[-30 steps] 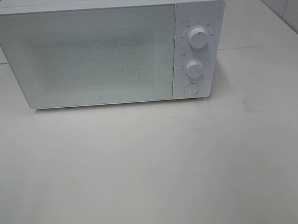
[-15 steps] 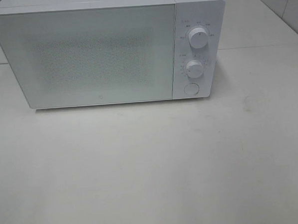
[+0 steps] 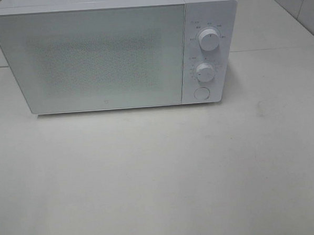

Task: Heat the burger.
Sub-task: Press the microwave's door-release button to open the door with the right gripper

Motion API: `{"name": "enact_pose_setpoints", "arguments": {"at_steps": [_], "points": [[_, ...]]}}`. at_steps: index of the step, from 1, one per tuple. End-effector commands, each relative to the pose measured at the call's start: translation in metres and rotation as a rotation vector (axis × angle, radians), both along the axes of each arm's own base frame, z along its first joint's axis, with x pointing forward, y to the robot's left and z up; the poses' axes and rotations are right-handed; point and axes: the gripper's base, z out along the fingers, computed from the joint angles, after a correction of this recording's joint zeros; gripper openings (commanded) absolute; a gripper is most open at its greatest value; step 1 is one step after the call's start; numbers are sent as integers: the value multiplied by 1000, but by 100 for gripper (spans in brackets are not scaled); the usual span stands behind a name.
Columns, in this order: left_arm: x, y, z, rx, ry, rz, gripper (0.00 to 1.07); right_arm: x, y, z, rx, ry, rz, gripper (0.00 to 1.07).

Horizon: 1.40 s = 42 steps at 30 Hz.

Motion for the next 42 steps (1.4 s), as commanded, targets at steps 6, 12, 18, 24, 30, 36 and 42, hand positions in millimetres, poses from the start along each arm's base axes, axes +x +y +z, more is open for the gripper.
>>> {"name": "enact_pose_setpoints", "arguments": {"at_steps": [6,12,18,24,30,36,42], "points": [[-1,-1,0,-13,-21,2,100,-3,0,0,-13,-38,6,76],[-1,-1,0,-13,-21,2,100,-2,0,6,-9,-43,9,76],[-1,-1,0,-13,-21,2,100,11,2,14,-15,-8,10,76],[-1,-1,0,-13,-21,2,100,27,5,20,-15,-20,14,76],[-1,-1,0,-13,-21,2,100,47,8,26,-15,-33,21,76],[-1,-1,0,-13,-21,2,100,59,10,27,-16,-34,23,76],[-1,-1,0,-13,-21,2,100,80,13,28,-19,-20,28,75]]}}
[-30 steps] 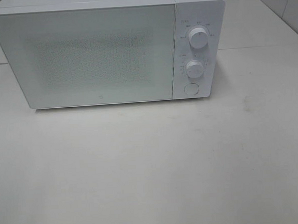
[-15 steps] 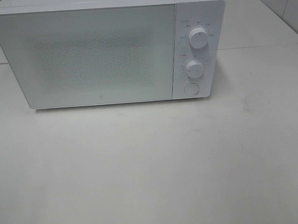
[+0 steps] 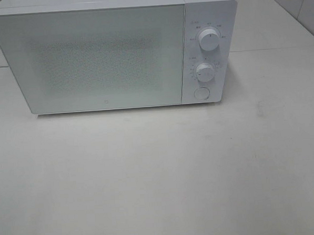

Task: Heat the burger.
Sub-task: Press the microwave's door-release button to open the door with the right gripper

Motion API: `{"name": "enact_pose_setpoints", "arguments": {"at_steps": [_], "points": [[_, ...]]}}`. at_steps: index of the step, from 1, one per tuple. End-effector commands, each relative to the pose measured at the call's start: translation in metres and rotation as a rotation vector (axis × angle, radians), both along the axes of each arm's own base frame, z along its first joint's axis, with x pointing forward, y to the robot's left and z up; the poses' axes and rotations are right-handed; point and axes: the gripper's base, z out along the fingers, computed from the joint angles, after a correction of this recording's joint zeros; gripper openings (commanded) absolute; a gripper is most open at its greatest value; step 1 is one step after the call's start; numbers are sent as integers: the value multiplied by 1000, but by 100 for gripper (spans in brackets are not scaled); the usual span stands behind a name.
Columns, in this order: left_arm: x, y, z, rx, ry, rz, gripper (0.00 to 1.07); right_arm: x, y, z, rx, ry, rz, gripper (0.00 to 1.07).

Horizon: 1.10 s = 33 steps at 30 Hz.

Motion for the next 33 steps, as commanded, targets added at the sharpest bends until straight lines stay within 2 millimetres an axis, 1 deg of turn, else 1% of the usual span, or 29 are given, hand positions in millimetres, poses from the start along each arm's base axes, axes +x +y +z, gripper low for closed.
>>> {"name": "enact_pose_setpoints", "arguments": {"at_steps": [1,2,3,5,7,8,10,11,12,13,14,15,17,18,19,21,23,24,25,26,28,29,30,32,33], "points": [[-1,-1,0,-13,-21,2,100,10,2,4,-14,-25,10,75],[-1,-1,0,-13,-21,2,100,10,2,4,-14,-25,10,75],[-1,-1,0,-13,-21,2,100,17,3,4,-15,-20,12,75],[-1,-1,0,-13,-21,2,100,20,3,4,-15,-21,12,75],[-1,-1,0,-13,-21,2,100,33,5,3,-15,-21,16,75],[-1,-1,0,-13,-21,2,100,33,5,3,-15,-21,16,75],[-1,-1,0,-13,-21,2,100,43,7,2,-16,-18,18,75],[-1,-1,0,-13,-21,2,100,43,7,2,-16,-18,18,75],[-1,-1,0,-13,-21,2,100,50,8,0,-17,-8,19,75],[-1,-1,0,-13,-21,2,100,50,8,0,-17,-8,19,75],[-1,-1,0,-13,-21,2,100,53,9,-1,-18,-5,20,75],[-1,-1,0,-13,-21,2,100,61,10,-3,-18,-1,22,75],[-1,-1,0,-13,-21,2,100,64,10,-3,-18,-3,23,75],[-1,-1,0,-13,-21,2,100,72,12,-6,-19,5,24,75],[-1,-1,0,-13,-21,2,100,72,12,-6,-19,5,24,75],[-1,-1,0,-13,-21,2,100,83,14,-10,-19,6,27,75],[-1,-1,0,-13,-21,2,100,86,14,-11,-19,7,28,75],[-1,-1,0,-13,-21,2,100,94,15,-13,-18,4,30,75],[-1,-1,0,-13,-21,2,100,94,15,-13,-18,4,30,75],[-1,-1,0,-13,-21,2,100,101,17,-17,-18,8,32,75],[-1,-1,0,-13,-21,2,100,105,17,-19,-18,11,33,75],[-1,-1,0,-13,-21,2,100,113,19,-22,-17,7,35,75],[-1,-1,0,-13,-21,2,100,113,19,-22,-17,7,35,75],[-1,-1,0,-13,-21,2,100,124,21,-28,-16,0,38,75],[-1,-1,0,-13,-21,2,100,124,21,-28,-16,0,38,75]]}}
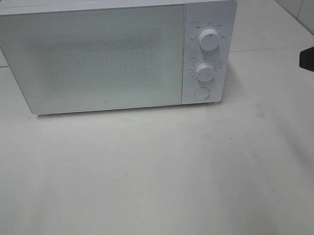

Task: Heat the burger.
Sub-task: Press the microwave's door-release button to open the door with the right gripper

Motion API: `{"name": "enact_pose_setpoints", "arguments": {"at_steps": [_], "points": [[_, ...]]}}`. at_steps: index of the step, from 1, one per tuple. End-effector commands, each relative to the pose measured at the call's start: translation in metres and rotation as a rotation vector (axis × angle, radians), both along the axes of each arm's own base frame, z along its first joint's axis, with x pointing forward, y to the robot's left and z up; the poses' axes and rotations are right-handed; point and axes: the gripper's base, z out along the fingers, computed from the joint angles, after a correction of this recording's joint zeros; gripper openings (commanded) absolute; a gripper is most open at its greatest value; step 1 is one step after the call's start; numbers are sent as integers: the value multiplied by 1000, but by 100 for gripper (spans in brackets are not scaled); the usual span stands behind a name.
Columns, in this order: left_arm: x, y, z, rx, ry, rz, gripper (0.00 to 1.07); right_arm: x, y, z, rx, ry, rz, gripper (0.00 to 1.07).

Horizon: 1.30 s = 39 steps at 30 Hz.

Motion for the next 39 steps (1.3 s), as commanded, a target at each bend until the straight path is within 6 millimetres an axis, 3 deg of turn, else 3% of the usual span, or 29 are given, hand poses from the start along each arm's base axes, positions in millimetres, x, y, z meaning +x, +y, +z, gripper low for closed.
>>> {"name": "enact_pose_setpoints", "arguments": {"at_steps": [1,12,17,29,39], "points": [[-1,-1,0,-13,-21,2,100,13,2,-1,-10,-43,12,75],[-1,-1,0,-13,-21,2,100,52,9,-31,-2,-56,25,75],[-1,-1,0,-13,-21,2,100,59,11,-46,11,-115,32,75],[-1,-1,0,-13,-21,2,100,55,9,-87,-14,-177,24,75],[-1,-1,0,-13,-21,2,100,46,5,-104,-32,-192,-11,75]]}}
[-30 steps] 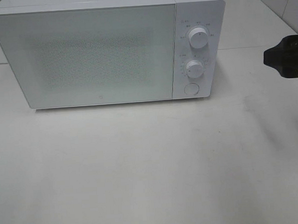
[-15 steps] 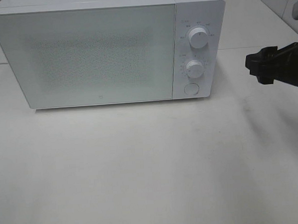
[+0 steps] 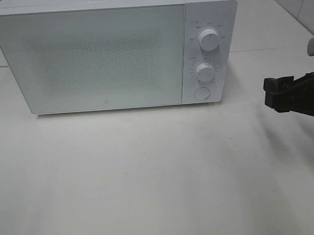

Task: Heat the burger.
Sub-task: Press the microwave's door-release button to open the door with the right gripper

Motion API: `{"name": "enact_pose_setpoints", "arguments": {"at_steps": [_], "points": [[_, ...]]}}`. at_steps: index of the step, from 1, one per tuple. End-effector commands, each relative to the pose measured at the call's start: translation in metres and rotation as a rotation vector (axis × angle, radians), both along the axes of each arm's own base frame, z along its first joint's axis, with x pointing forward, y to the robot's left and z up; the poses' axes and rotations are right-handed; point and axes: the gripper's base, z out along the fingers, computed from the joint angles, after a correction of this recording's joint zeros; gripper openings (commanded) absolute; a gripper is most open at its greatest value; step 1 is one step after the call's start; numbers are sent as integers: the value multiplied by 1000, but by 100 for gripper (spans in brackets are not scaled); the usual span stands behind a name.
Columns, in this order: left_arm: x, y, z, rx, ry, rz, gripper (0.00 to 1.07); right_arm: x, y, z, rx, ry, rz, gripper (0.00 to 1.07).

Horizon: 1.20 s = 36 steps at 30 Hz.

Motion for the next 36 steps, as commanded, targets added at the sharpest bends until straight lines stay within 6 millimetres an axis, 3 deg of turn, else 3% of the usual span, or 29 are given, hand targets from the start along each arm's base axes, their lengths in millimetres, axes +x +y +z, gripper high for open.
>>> {"name": "enact_pose_setpoints", "arguments": {"at_steps": [1,26,36], "points": [[-1,-1,0,-13,-21,2,100,-2,5,-2,-18,-23,16,75],[-1,-1,0,-13,-20,2,100,-18,89,-23,-103,-88,31,75],[-1,-1,0,-13,-19,2,100,-14,106,-26,-89,-82,48,75]]}}
